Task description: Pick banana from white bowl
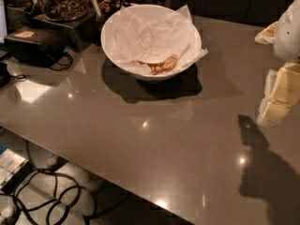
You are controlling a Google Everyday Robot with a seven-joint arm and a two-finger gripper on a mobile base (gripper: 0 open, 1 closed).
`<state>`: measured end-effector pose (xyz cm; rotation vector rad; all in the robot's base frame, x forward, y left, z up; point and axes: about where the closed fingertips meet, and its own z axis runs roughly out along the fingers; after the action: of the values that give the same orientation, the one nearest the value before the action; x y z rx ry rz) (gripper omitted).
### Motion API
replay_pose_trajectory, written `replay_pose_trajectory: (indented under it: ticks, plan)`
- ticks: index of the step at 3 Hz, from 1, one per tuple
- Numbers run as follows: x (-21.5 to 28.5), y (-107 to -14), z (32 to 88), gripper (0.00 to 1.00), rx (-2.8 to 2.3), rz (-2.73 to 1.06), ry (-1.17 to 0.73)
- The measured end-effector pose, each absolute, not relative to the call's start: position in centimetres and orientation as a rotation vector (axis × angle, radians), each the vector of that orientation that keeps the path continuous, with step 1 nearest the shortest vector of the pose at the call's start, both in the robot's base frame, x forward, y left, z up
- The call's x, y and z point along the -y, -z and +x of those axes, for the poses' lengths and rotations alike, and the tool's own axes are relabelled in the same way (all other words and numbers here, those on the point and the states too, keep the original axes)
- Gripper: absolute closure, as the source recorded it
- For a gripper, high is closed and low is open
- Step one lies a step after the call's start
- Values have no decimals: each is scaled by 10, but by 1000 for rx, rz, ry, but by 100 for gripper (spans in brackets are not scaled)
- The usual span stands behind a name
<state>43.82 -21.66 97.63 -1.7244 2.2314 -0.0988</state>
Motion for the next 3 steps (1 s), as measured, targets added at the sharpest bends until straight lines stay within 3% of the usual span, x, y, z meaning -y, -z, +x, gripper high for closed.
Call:
replay_pose_trajectory:
  ticks: [3]
  plan:
    - [199, -996, 474, 0, -2272, -1679, 32]
